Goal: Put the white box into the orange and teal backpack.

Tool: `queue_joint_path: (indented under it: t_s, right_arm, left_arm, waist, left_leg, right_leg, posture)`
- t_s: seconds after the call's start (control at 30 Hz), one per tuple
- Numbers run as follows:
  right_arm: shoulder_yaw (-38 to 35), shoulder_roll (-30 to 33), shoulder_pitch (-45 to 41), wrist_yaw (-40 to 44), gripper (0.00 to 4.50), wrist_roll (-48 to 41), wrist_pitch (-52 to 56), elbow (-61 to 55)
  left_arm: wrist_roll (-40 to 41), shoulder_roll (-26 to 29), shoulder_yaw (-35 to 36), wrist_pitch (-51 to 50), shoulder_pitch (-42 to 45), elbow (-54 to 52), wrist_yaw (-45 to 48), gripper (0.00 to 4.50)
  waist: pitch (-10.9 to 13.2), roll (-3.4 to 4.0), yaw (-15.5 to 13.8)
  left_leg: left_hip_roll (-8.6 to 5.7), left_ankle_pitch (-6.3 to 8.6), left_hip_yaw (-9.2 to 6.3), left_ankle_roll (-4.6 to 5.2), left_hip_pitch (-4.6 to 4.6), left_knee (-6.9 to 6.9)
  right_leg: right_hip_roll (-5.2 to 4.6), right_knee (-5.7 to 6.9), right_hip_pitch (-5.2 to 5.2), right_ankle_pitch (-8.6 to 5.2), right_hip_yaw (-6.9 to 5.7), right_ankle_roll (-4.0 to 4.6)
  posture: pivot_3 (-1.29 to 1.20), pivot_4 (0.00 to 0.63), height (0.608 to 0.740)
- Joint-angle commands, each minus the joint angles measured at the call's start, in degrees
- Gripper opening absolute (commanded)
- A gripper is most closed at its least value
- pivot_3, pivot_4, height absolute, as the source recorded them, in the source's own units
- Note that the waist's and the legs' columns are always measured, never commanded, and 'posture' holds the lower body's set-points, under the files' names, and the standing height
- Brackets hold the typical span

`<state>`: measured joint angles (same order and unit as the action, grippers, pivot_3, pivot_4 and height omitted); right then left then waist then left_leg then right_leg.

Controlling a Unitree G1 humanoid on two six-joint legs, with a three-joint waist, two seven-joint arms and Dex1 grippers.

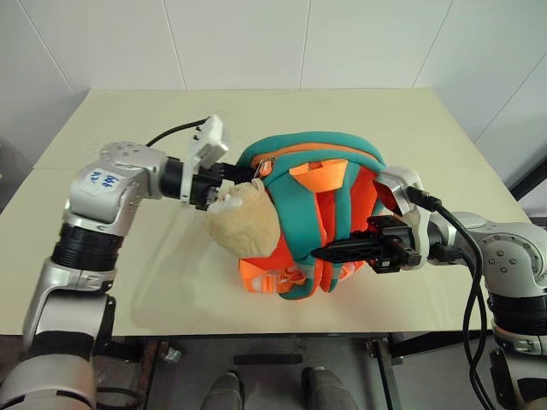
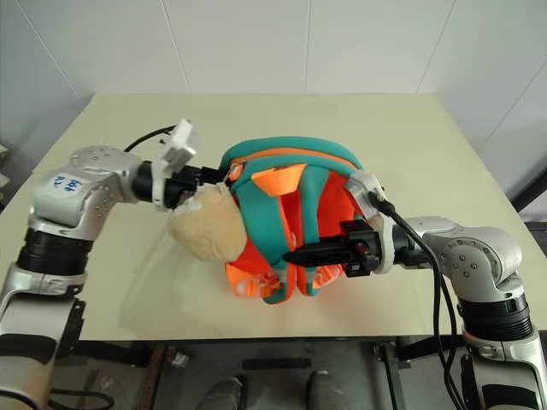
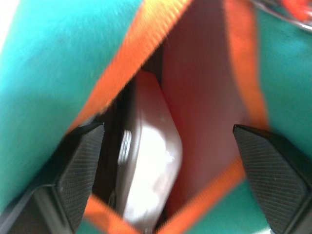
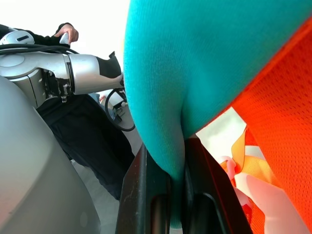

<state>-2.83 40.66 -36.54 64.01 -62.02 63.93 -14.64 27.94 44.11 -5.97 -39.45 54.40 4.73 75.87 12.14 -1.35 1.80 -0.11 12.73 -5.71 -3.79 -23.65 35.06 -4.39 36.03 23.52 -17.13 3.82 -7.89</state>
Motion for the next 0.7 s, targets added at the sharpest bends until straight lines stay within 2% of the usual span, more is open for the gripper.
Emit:
queue_joint_path:
  t_s: [0.03,0.27,0.37,0.5,0.7]
  right_arm:
    - [-1.47,0.35,-0.30,0.33,0.00,-0.52,-1.26,-0.76]
    - [-0.64,0.46,-0.90,1.12,0.00,0.44,-1.70,0.35]
    - [0.03,0.20,-1.45,1.79,0.00,1.21,-1.94,1.23]
    - [0.74,-0.47,-2.29,2.27,0.00,2.00,-2.26,2.34]
    - [1.39,-0.70,-2.77,2.96,0.00,2.62,-2.35,3.09]
  left_arm:
    - [2.94,5.47,4.09,0.76,-2.76,-4.22,5.65,4.49]
    - [5.85,10.49,9.10,0.14,-7.97,-8.41,7.30,4.49]
    - [8.38,8.43,11.59,-0.90,-9.41,-12.24,3.33,4.49]
    - [17.06,3.62,15.79,-7.27,-9.95,-17.90,-3.46,4.49]
    - [19.27,4.23,15.91,-9.20,-12.20,-22.04,-6.36,4.49]
  waist:
    - [0.00,0.00,0.23]
    - [0.00,0.00,-0.26]
    - [0.00,0.00,-0.20]
    - [0.01,-0.01,-0.20]
    - [0.01,-0.01,0.05]
  left_leg:
    - [0.00,0.00,0.02,0.00,0.01,-0.01]
    - [0.01,0.01,0.01,0.01,0.01,0.03]
    - [0.01,0.01,0.00,0.01,0.01,0.04]
    - [0.01,0.01,-0.02,0.02,0.01,0.07]
    - [0.02,0.01,0.00,0.02,0.11,0.03]
  right_leg:
    - [0.00,0.00,0.00,0.00,0.01,0.00]
    - [-0.01,0.00,-0.04,-0.01,0.00,0.02]
    - [-0.01,0.00,-0.05,0.00,0.00,0.01]
    - [-0.01,0.05,-0.06,0.00,-0.01,0.00]
    - [0.00,0.11,-0.05,-0.01,0.01,0.02]
  posture:
    - [0.00,0.150,0.740]
    - [0.00,0.150,0.740]
    - [0.00,0.150,0.740]
    - [0.00,0.150,0.740]
    - [0.00,0.150,0.740]
